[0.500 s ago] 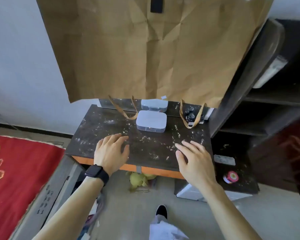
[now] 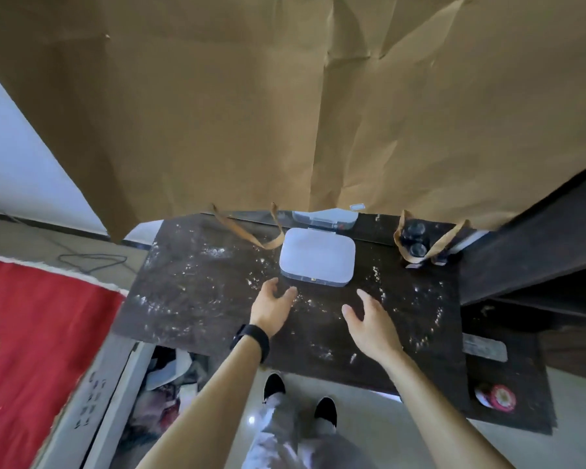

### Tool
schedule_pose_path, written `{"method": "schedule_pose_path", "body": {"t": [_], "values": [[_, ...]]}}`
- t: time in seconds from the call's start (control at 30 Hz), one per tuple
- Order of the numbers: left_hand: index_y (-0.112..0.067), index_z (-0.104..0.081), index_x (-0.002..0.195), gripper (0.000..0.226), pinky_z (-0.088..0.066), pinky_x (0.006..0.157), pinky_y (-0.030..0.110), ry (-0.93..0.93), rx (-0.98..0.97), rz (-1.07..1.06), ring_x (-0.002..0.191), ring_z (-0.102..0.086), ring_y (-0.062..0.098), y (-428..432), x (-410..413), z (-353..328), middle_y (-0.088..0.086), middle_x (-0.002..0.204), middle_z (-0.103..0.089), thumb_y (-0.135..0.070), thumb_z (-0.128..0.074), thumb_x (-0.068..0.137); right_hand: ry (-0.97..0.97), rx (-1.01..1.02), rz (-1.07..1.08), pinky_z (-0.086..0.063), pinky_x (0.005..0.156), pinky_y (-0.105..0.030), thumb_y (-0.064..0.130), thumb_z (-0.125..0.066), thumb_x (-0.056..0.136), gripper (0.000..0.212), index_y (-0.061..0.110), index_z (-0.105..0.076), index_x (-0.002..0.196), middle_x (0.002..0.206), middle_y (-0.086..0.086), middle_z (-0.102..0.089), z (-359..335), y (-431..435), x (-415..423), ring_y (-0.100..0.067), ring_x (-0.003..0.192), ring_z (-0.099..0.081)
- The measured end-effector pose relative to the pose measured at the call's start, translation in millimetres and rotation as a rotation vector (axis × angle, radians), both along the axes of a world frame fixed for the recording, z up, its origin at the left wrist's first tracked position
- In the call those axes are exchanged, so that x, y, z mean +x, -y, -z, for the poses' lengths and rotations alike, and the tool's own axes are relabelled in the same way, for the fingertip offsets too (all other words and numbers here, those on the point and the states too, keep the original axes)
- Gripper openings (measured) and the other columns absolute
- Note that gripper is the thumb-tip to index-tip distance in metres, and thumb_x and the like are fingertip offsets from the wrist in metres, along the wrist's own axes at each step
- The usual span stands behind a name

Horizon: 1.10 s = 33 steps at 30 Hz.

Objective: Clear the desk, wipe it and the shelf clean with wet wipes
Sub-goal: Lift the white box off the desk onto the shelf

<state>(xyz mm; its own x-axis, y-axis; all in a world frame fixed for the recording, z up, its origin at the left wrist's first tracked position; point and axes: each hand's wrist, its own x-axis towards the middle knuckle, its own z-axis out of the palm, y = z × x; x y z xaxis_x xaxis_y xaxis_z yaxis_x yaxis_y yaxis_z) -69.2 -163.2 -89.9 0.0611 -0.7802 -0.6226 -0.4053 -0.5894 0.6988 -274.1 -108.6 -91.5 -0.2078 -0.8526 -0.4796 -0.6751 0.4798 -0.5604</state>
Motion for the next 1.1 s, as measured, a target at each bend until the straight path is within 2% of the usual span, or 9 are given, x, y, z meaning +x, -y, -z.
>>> {"method": "schedule_pose_path", "body": {"t": [0.17, 0.33, 0.5, 0.57, 0.63, 0.7, 0.87, 1.0, 1.1], "values": [[-0.021, -0.036, 0.148, 0.063, -0.038, 0.107, 0.032, -0.184, 0.053, -0.167, 0.127, -0.049, 0.018, 41.4, -11.2, 26.0, -0.006, 0.139, -0.048, -0.03, -0.064, 0.093, 0.224, 0.118, 0.474, -0.034, 0.116, -0.047, 0.051, -0.043, 0.1, 0.065, 0.021, -0.026, 0.155, 0.157, -0.002, -0.038, 26.3, 54.8, 15.4, -0.026, 0.142, -0.04], [-0.041, -0.049, 0.137, 0.051, -0.048, 0.08, 0.016, -0.212, 0.059, -0.114, 0.101, -0.062, 0.006, 44.3, -10.9, 37.8, -0.014, 0.12, -0.064, -0.031, -0.064, 0.089, 0.247, 0.081, 0.602, -0.041, 0.108, -0.039, 0.042, -0.041, 0.104, 0.046, 0.024, -0.048, 0.146, 0.145, 0.001, -0.054, 42.1, 71.5, 32.1, -0.024, 0.131, -0.052], [-0.038, -0.046, 0.134, 0.05, -0.041, 0.073, 0.01, -0.246, 0.048, -0.144, 0.084, -0.054, -0.011, 33.6, -9.2, 31.4, -0.022, 0.113, -0.055, -0.015, -0.063, 0.092, 0.24, 0.087, 0.627, -0.042, 0.109, -0.042, 0.048, -0.043, 0.102, 0.048, 0.025, -0.05, 0.143, 0.144, 0.003, -0.056, 39.3, 58.6, 37.2, -0.025, 0.131, -0.053], [-0.035, -0.05, 0.136, 0.049, -0.046, 0.077, 0.012, -0.227, 0.036, -0.13, 0.092, -0.06, -0.002, 40.8, -4.6, 31.7, -0.02, 0.114, -0.06, -0.018, -0.064, 0.092, 0.268, 0.1, 0.627, -0.045, 0.105, -0.042, 0.05, -0.045, 0.1, 0.05, 0.03, -0.046, 0.146, 0.143, 0.004, -0.056, 39.4, 59.0, 34.1, -0.024, 0.127, -0.055], [-0.039, -0.053, 0.135, 0.049, -0.047, 0.098, 0.03, -0.2, 0.051, -0.064, 0.107, -0.062, 0.011, 49.0, 0.4, 29.5, -0.016, 0.12, -0.064, -0.025, -0.064, 0.09, 0.317, 0.116, 0.627, -0.047, 0.096, -0.038, 0.052, -0.046, 0.098, 0.05, 0.035, -0.045, 0.146, 0.143, 0.006, -0.056, 40.9, 61.1, 30.7, -0.023, 0.124, -0.058], [-0.04, -0.052, 0.134, 0.054, -0.044, 0.106, 0.039, -0.17, 0.061, 0.008, 0.114, -0.06, 0.014, 51.5, 4.4, 31.9, -0.016, 0.123, -0.064, -0.037, -0.065, 0.083, 0.354, 0.119, 0.623, -0.048, 0.102, -0.041, 0.052, -0.046, 0.098, 0.05, 0.036, -0.046, 0.145, 0.144, 0.008, -0.055, 41.4, 61.8, 28.6, -0.023, 0.125, -0.057], [-0.018, -0.043, 0.123, 0.046, -0.045, 0.091, 0.033, -0.174, 0.085, -0.095, 0.109, -0.057, 0.018, 37.2, 6.7, 34.5, -0.011, 0.107, -0.058, -0.033, -0.068, 0.087, 0.423, 0.114, 0.701, -0.045, 0.109, -0.05, 0.056, -0.054, 0.093, 0.056, 0.032, -0.049, 0.144, 0.147, 0.009, -0.051, 44.1, 44.5, 30.4, -0.021, 0.131, -0.053], [-0.016, -0.034, 0.106, 0.043, -0.046, 0.083, 0.038, -0.198, 0.077, -0.174, 0.089, -0.053, 0.025, 21.7, -1.2, 31.0, 0.004, 0.097, -0.05, -0.04, -0.066, 0.09, 0.576, 0.054, 0.845, -0.049, 0.101, -0.04, 0.043, -0.061, 0.095, 0.048, 0.027, -0.051, 0.14, 0.135, 0.008, -0.058, 40.9, 28.6, 34.7, -0.02, 0.123, -0.057], [-0.023, -0.03, 0.115, 0.054, -0.051, 0.087, 0.044, -0.3, 0.122, -0.252, 0.093, -0.057, 0.024, 14.3, -9.1, 22.3, 0.005, 0.107, -0.054, -0.044, -0.069, 0.083, 0.658, 0.002, 0.938, -0.052, 0.091, -0.034, 0.032, -0.062, 0.097, 0.033, 0.027, -0.052, 0.128, 0.123, 0.001, -0.064, 30.7, 20.4, 35.2, -0.018, 0.106, -0.066]]}}
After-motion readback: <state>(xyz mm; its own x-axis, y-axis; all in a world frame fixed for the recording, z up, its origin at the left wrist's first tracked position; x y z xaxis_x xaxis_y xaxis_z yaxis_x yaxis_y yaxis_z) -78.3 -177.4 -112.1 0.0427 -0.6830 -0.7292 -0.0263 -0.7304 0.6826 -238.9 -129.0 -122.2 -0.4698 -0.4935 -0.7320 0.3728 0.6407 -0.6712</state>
